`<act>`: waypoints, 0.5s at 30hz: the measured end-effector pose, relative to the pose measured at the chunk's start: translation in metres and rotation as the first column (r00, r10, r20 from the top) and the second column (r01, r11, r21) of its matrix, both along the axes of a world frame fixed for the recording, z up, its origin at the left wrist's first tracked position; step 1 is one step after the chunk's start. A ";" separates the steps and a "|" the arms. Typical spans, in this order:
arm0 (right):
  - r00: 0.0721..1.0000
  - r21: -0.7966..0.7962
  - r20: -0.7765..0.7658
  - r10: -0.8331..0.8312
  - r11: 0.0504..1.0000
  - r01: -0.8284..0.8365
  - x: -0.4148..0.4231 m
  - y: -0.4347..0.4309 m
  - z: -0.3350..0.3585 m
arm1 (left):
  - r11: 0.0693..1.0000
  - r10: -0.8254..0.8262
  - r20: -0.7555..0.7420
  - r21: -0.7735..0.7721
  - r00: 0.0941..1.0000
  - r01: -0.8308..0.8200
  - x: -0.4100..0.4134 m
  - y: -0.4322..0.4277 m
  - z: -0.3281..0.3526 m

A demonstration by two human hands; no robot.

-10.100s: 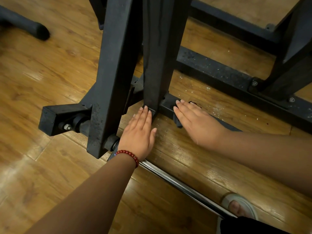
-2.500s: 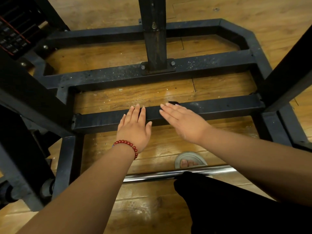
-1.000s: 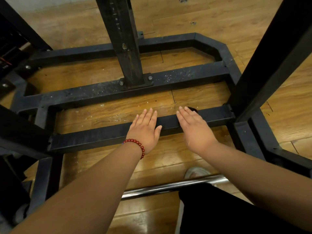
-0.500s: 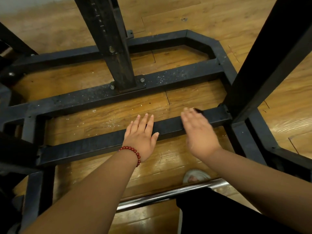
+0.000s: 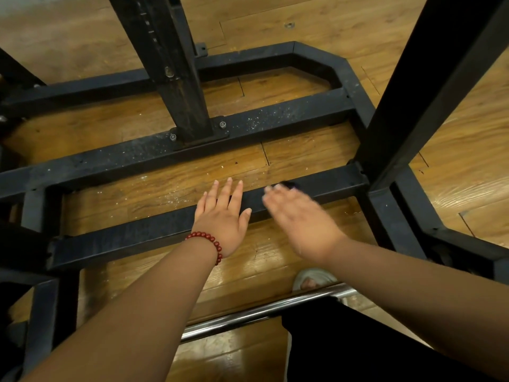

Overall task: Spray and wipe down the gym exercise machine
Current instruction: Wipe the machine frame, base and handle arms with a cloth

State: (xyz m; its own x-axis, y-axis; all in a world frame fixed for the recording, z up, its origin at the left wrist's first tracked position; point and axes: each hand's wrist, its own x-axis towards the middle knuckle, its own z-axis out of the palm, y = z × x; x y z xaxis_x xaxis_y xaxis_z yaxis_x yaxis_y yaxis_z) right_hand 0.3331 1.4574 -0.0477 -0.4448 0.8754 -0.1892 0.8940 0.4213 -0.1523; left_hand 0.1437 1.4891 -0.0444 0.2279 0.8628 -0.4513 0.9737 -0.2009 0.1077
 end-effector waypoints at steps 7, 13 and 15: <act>0.948 0.072 -0.003 -0.319 0.945 0.319 0.060 0.013 0.000 | 0.994 -0.011 0.048 0.108 0.999 0.006 0.017 -0.002 0.007; 0.958 0.112 0.014 -0.285 0.953 0.282 0.032 0.009 -0.006 | 0.995 -0.039 0.062 0.096 0.997 0.033 0.041 0.003 -0.002; 1.000 0.158 -0.014 -0.015 0.987 0.017 0.022 0.004 -0.018 | 0.996 -0.048 0.076 0.085 0.996 0.041 0.038 0.004 -0.003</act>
State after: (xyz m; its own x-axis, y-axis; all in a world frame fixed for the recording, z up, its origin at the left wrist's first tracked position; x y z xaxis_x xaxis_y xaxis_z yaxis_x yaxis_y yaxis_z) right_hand 0.3554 1.4613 -0.0652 -0.4321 0.9008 -0.0426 0.8993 0.4268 -0.0960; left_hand 0.1813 1.4929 -0.0473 0.2983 0.8849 -0.3578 0.9530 -0.2550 0.1637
